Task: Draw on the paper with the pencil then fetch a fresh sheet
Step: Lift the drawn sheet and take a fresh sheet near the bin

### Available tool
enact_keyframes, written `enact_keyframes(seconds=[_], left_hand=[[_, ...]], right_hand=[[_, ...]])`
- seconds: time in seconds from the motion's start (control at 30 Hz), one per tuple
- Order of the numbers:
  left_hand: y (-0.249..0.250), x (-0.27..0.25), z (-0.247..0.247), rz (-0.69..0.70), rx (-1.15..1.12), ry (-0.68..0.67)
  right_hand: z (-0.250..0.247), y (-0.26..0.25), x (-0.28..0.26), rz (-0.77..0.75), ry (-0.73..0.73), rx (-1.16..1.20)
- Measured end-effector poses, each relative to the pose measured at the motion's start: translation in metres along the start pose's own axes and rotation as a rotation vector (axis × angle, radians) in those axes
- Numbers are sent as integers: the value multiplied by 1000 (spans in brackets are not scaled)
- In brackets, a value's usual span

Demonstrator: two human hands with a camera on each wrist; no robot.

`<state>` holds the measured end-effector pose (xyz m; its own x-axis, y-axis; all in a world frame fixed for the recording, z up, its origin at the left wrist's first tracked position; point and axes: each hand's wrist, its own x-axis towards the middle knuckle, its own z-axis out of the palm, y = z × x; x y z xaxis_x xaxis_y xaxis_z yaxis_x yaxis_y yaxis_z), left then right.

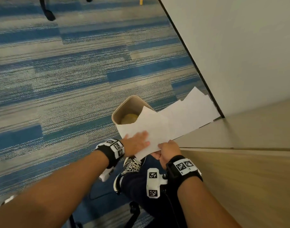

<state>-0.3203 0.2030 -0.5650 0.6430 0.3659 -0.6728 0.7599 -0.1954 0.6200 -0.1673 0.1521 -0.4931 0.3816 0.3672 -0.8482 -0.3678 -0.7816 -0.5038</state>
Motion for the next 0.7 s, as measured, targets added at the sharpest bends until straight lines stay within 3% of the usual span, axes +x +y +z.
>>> enact_keyframes(seconds=[0.07,0.13,0.2,0.23,0.27,0.3,0.37,0.4,0.5,0.53,0.57,0.67,0.7], left_hand=[[-22,2,-5,-173,7,78],[-14,-2,-7,0,-11,154],[12,-9,4,259,-1,134],[18,-13,9,300,21,106],[13,-13,11,259,45,69],[2,-12,11,131,32,73],[-20,-10,2,-131,17,179],[-19,-12,-3,-122,4,228],[18,-25,7,256,12,205],[26,-29,14,293,55,170],[20,-29,20,265,93,136],[-19,-23,17,-180,-23,154],[-24,-24,13,-179,-39,213]], right_hand=[[2,-1,-2,13,9,-21],[0,-1,1,-8,24,-83],[-2,-1,-1,8,29,-88],[-1,-1,-2,7,32,-110],[0,-2,-4,9,17,-120],[-1,-3,-7,1,14,-121],[-3,-1,-9,9,13,-97],[-4,-1,-10,12,0,-71],[-10,3,-7,12,-13,-11],[-10,3,-9,7,-8,-13],[-10,5,-9,-5,-10,-19],[-9,5,-17,13,-8,65],[-9,5,-20,15,-7,83]])
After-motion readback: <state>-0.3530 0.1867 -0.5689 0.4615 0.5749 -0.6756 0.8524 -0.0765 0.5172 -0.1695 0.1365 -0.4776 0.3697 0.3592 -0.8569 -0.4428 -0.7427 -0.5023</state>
